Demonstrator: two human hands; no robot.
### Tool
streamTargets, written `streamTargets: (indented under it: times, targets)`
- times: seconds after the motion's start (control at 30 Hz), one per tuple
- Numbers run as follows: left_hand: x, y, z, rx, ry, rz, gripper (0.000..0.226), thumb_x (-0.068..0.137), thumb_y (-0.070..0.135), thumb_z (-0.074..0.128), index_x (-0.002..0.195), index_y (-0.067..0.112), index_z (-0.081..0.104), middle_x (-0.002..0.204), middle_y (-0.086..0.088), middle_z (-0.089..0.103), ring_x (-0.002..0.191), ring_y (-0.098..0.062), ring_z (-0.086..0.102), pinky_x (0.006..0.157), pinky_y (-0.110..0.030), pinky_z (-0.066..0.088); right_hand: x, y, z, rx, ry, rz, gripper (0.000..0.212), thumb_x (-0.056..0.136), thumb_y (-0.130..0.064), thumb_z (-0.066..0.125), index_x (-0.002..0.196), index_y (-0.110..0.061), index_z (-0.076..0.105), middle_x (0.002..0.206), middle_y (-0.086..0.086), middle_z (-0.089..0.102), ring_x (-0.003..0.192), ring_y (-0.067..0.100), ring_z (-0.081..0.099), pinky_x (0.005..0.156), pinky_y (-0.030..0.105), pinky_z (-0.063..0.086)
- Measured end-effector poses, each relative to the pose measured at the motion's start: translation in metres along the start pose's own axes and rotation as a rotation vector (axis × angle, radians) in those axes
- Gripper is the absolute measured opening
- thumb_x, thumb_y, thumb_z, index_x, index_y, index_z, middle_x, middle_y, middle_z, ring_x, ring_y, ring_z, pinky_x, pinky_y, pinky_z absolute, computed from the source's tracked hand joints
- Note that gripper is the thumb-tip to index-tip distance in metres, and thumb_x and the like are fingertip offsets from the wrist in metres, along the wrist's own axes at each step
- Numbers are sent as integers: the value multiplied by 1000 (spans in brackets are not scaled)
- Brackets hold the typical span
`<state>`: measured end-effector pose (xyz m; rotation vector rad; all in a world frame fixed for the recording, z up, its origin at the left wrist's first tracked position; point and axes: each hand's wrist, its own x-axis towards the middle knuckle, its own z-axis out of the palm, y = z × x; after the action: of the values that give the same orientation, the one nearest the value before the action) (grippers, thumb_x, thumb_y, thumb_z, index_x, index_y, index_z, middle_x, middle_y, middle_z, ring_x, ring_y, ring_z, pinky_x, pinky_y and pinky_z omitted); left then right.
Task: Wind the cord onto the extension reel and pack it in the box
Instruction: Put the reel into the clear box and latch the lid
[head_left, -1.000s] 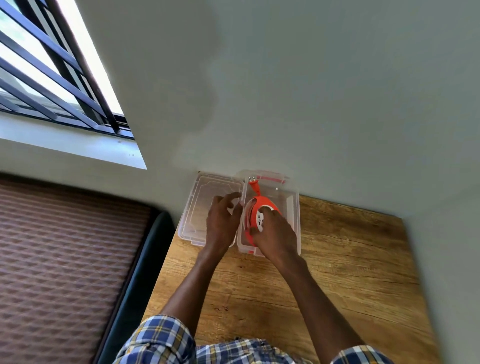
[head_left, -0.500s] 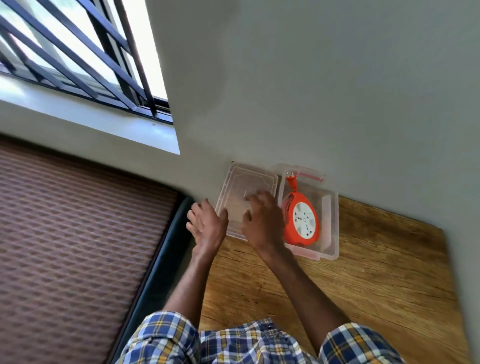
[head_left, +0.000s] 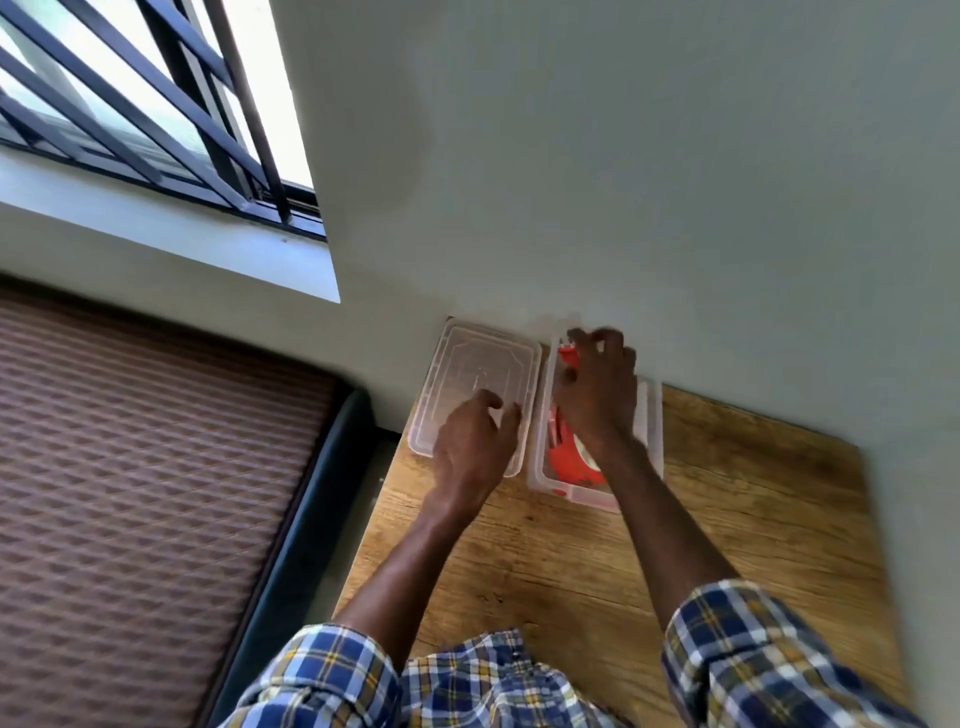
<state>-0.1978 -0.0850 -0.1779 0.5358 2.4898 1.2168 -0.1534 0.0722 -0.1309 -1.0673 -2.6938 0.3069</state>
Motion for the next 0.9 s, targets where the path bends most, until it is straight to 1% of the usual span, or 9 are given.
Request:
streamTargets:
  times: [0.1,0.2,0.3,0.4,0.47,0.53,0.67,0.8,0.9]
  targets:
    - [-13,22,15,74,-102,26,60,95,72,52,123,21,68,100,2,78,86,-18,74,69,-35,56,34,29,-16,-161,-191,-22,58,98,-47,47,152,-28,43,159,5,40,141,34,41,107,57,39]
    - [-19,30,24,140,-116,58,42,102,56,53,112,21,72,94,2,78,73,-16,66,55,-27,40,48,53,-23,-216,-336,-66,58,98,-49,40,154,-36,39,158,1,46,139,30,48,113,57,30]
    - [-20,28,26,131,-112,53,34,108,43,50,94,22,72,77,8,70,61,-11,60,50,-25,33,50,68,-24,-110,-270,-31,50,101,-20,49,149,-35,51,150,1,57,132,30,57,107,47,44]
    - [-24,36,34,120,-81,28,35,110,41,50,88,26,73,68,16,61,57,2,55,50,-21,32,39,88,-32,-8,-201,76,50,97,-11,54,140,-34,62,140,2,66,122,33,64,99,42,53]
    - [-26,43,39,167,-52,47,36,109,43,49,89,28,75,67,17,60,55,3,52,51,-20,30,32,105,-35,-11,-179,146,46,96,-14,58,136,-36,65,135,2,69,118,33,66,94,40,54]
    - [-26,51,47,212,-56,94,35,109,42,50,96,25,77,78,9,72,63,-10,63,54,-24,40,22,128,-40,-3,-161,212,41,96,-19,62,133,-35,68,133,2,70,117,32,67,93,39,54]
    - [-17,79,68,252,-143,154,33,109,40,48,117,28,77,105,-5,80,92,-30,76,81,-43,62,-7,175,-57,19,-95,315,30,95,-29,67,124,-25,75,121,8,75,109,33,70,86,36,55]
    - [-3,104,97,385,-260,246,29,107,38,52,117,29,77,113,-7,79,102,-32,74,77,-35,53,-48,219,-76,47,-93,453,28,93,-42,66,110,-24,80,106,9,78,98,34,73,69,30,50]
    - [2,122,118,331,-383,274,27,107,35,58,121,25,78,122,-9,78,108,-30,71,76,-30,46,-83,248,-91,161,-125,572,27,88,-45,64,97,-26,81,96,9,78,88,35,71,63,28,42]
